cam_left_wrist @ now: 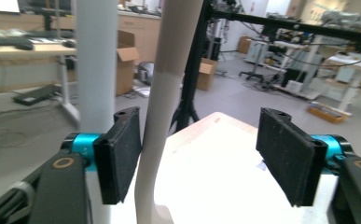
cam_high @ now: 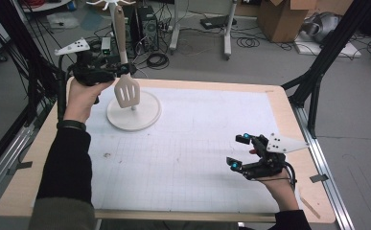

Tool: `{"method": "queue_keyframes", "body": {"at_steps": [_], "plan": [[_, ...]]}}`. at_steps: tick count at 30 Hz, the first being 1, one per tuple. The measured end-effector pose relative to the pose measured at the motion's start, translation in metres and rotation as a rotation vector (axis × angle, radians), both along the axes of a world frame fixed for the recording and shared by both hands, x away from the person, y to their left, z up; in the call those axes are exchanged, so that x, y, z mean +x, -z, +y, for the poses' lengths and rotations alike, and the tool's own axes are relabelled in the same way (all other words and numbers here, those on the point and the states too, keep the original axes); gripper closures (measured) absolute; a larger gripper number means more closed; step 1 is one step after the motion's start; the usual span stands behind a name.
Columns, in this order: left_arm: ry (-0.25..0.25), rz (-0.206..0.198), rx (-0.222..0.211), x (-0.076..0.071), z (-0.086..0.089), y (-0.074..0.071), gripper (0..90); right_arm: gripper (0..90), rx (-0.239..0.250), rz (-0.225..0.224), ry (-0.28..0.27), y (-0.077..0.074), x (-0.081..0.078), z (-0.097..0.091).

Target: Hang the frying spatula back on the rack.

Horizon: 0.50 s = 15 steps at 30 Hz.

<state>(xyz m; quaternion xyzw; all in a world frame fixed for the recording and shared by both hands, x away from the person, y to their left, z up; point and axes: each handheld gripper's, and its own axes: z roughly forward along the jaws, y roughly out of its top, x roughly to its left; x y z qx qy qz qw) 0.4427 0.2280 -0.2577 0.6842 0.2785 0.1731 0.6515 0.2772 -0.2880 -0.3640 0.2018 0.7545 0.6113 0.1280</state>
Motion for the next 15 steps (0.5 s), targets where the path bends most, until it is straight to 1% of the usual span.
{"method": "queue_keyframes", "body": {"at_steps": [2, 4, 5, 8, 10, 12, 14, 15], "plan": [[-0.009, -0.010, 0.018, -0.007, 0.006, 0.001, 29.5, 16.1, -0.003, -0.008, 0.001, 0.000, 0.001, 0.000], [-0.013, -0.010, 0.014, -0.014, 0.012, 0.002, 27.4, 16.1, -0.004, -0.004, 0.003, 0.000, 0.000, 0.001], [-0.008, -0.017, 0.017, -0.018, 0.015, 0.002, 26.8, 16.1, -0.004, 0.002, 0.003, 0.000, -0.001, 0.001], [0.022, -0.041, 0.037, -0.032, 0.021, 0.005, 25.6, 16.1, -0.002, -0.001, -0.001, 0.001, 0.001, 0.002], [0.043, -0.053, 0.054, -0.041, 0.022, 0.009, 24.9, 16.1, 0.000, 0.013, -0.008, 0.001, 0.001, 0.002], [0.057, -0.056, 0.064, -0.049, 0.025, 0.015, 24.8, 16.1, 0.003, 0.019, -0.008, 0.001, 0.002, 0.002], [0.068, -0.058, 0.065, -0.057, 0.026, 0.020, 24.6, 16.0, 0.007, 0.023, -0.010, 0.001, 0.002, 0.002], [0.076, -0.065, 0.069, -0.062, 0.026, 0.023, 24.5, 16.0, 0.008, 0.017, -0.008, 0.002, 0.003, 0.003]]}}
